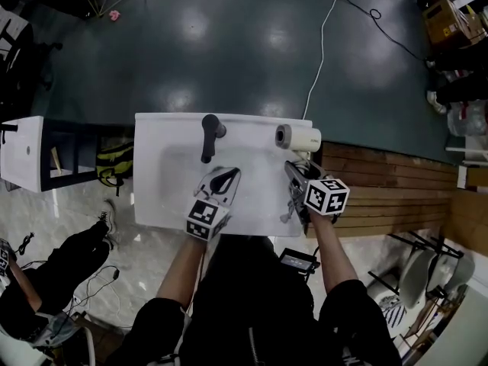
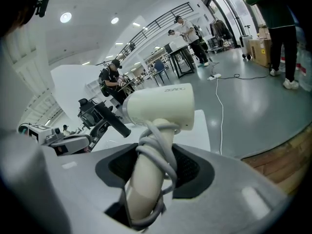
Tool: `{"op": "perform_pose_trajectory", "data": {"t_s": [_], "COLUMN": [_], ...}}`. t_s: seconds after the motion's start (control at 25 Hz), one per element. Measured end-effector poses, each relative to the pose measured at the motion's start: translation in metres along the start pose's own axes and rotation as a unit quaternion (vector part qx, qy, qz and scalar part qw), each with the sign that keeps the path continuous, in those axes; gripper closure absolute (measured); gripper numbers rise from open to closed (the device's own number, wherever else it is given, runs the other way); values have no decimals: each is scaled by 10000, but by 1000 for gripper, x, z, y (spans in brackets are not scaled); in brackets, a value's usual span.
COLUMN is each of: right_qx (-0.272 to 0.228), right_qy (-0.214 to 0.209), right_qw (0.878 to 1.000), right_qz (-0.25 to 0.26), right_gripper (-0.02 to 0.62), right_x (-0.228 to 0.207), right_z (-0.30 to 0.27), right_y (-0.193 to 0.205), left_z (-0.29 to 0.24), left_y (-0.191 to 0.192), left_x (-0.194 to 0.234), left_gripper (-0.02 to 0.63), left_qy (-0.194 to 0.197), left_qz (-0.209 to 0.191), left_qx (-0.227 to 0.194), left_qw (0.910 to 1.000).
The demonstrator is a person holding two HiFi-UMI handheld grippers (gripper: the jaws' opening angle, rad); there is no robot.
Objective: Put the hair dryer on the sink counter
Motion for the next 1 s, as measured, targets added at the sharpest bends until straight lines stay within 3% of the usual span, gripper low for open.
{"op": "perform_pose_trajectory", "data": {"t_s": [1.0], "right_qx": [440], "right_qy": [432], "right_qw": [9976], "right_qz": [329], "right_gripper": [391], "right_x": [-14], "right_z": [-38], "right_y": [12], "left_z": [-5], "left_y": [7], "left_x": [21], "left_gripper": [592], "left_qy": [-34], "left_qz": [175], "left_qx": [141], "left_qw": [9997]}}
Point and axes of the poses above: the fingertips, and each gripper's own axes: z backward along the fingers, x to its left, y out of its underside, the point moved 10 cm from there along z, backward along the fingers, and after that the axes turned 8 degrees about -x, right-handed, at the moved point
